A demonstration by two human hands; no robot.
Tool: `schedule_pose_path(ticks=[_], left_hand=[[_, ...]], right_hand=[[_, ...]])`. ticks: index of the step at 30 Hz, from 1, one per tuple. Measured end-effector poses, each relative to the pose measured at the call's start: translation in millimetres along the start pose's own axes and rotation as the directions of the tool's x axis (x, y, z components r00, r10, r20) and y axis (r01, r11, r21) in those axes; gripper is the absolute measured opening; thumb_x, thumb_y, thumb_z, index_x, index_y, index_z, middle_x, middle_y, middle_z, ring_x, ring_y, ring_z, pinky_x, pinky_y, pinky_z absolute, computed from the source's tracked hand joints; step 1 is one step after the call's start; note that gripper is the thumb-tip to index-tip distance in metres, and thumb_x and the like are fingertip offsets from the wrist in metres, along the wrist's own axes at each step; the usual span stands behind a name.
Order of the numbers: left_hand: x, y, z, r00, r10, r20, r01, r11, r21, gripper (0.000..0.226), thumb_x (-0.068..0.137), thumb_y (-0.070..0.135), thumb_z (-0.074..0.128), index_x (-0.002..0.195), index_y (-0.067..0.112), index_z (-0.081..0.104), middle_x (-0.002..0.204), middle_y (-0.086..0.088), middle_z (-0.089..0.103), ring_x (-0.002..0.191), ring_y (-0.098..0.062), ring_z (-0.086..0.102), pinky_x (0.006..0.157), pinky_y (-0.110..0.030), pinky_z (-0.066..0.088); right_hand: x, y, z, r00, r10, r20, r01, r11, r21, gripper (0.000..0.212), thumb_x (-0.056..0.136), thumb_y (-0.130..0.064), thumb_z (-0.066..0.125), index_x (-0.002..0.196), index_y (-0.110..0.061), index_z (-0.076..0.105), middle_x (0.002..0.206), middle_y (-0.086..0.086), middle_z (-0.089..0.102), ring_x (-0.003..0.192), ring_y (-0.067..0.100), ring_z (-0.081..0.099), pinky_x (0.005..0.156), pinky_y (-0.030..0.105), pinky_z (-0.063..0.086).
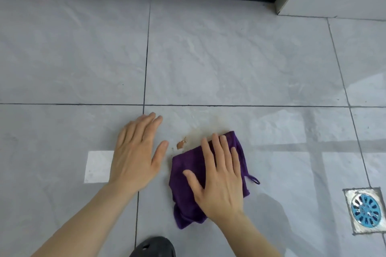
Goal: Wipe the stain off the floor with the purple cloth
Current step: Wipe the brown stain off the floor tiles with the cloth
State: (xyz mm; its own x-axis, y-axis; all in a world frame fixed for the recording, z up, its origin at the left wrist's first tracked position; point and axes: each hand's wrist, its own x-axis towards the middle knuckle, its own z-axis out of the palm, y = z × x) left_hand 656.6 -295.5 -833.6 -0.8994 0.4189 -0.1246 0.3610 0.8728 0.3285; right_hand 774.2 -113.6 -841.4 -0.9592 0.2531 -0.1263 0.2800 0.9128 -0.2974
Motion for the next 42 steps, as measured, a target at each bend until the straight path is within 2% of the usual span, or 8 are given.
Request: schedule_pose_path(ticks=[7, 18, 27, 29, 32, 36, 39, 42], left_hand=[[18, -9, 34, 0.995, -0.012, 0.095, -0.003, 0.987, 0.158, 0.075, 0.102, 0.056, 0.019, 0.163, 0.013, 0.014, 0.172, -0.007, 0.015, 0.160, -0.026, 0.010, 0.129, -0.052, 0.012], [19, -11, 39, 0.995, -0.027, 0.093, 0.012, 0.986, 0.167, 0.073, 0.101, 0.052, 0.024, 0.163, 0.017, 0.009, 0.173, -0.003, 0.009, 0.161, -0.023, 0.004, 0.128, -0.054, 0.016], [20, -11, 36, 0.996, -0.013, 0.084, 0.002, 0.990, 0.139, 0.073, 0.101, 0.050, 0.029, 0.163, 0.016, 0.011, 0.173, -0.002, 0.012, 0.161, -0.022, 0.005, 0.128, -0.054, 0.016], [19, -12, 36, 0.996, -0.011, 0.085, 0.000, 0.991, 0.131, 0.072, 0.101, 0.050, 0.027, 0.163, 0.017, 0.011, 0.173, -0.001, 0.011, 0.161, -0.021, 0.004, 0.128, -0.054, 0.017], [19, -12, 36, 0.996, -0.014, 0.085, 0.003, 0.992, 0.123, 0.070, 0.102, 0.050, 0.020, 0.163, 0.017, 0.010, 0.173, 0.000, 0.010, 0.161, -0.020, 0.002, 0.128, -0.053, 0.017], [19, -11, 35, 0.996, -0.011, 0.086, 0.001, 0.994, 0.110, 0.070, 0.102, 0.051, 0.014, 0.163, 0.017, 0.012, 0.173, 0.000, 0.011, 0.161, -0.019, 0.002, 0.129, -0.053, 0.015], [19, -11, 35, 0.996, -0.017, 0.087, 0.008, 0.995, 0.100, 0.070, 0.102, 0.052, 0.011, 0.163, 0.017, 0.012, 0.173, 0.000, 0.011, 0.161, -0.019, 0.002, 0.129, -0.053, 0.014], [20, -11, 34, 0.996, -0.013, 0.089, 0.005, 0.996, 0.089, 0.071, 0.102, 0.053, 0.010, 0.163, 0.017, 0.014, 0.173, 0.000, 0.013, 0.161, -0.019, 0.003, 0.129, -0.053, 0.014]], right_hand=[[20, 2, 18, 0.992, 0.057, 0.109, -0.049, 0.996, -0.078, 0.103, 0.088, -0.086, 0.027, 0.163, -0.015, 0.017, 0.173, 0.008, 0.005, 0.160, 0.025, -0.005, 0.128, 0.056, 0.006], [63, 18, 21, 0.998, 0.030, -0.055, -0.027, 0.998, 0.051, 0.058, 0.103, -0.040, 0.037, 0.158, -0.019, 0.035, 0.170, 0.003, 0.023, 0.159, 0.021, 0.013, 0.128, 0.052, 0.016], [116, 26, 9, 0.997, -0.002, -0.076, 0.021, 0.965, 0.260, 0.045, 0.108, -0.028, 0.039, 0.153, -0.024, 0.044, 0.166, -0.011, 0.030, 0.157, 0.004, 0.012, 0.130, 0.036, 0.007], [116, 25, -8, 0.986, 0.160, 0.048, -0.160, 0.828, 0.537, 0.041, 0.109, -0.029, 0.041, 0.150, -0.029, 0.048, 0.161, -0.019, 0.035, 0.153, -0.006, 0.015, 0.128, 0.031, 0.012], [120, 17, -46, 0.887, 0.387, 0.253, -0.415, 0.424, 0.805, 0.027, 0.107, -0.035, 0.043, 0.118, -0.028, 0.067, 0.127, 0.001, 0.070, 0.125, 0.020, 0.061, 0.108, 0.042, 0.048], [118, 0, -77, 0.775, 0.608, 0.173, -0.406, 0.269, 0.873, 0.022, 0.108, -0.034, 0.042, 0.107, -0.034, 0.064, 0.111, -0.005, 0.071, 0.105, 0.010, 0.066, 0.089, 0.030, 0.050], [106, -14, -76, 0.748, 0.662, 0.055, -0.355, 0.328, 0.876, 0.015, 0.105, -0.034, 0.047, 0.116, -0.031, 0.058, 0.106, -0.012, 0.067, 0.097, 0.000, 0.064, 0.086, 0.029, 0.047], [79, -36, -54, 0.884, 0.459, -0.086, -0.205, 0.547, 0.811, 0.029, 0.101, -0.026, 0.059, 0.129, -0.029, 0.054, 0.120, -0.012, 0.065, 0.114, 0.006, 0.063, 0.095, 0.035, 0.051]])
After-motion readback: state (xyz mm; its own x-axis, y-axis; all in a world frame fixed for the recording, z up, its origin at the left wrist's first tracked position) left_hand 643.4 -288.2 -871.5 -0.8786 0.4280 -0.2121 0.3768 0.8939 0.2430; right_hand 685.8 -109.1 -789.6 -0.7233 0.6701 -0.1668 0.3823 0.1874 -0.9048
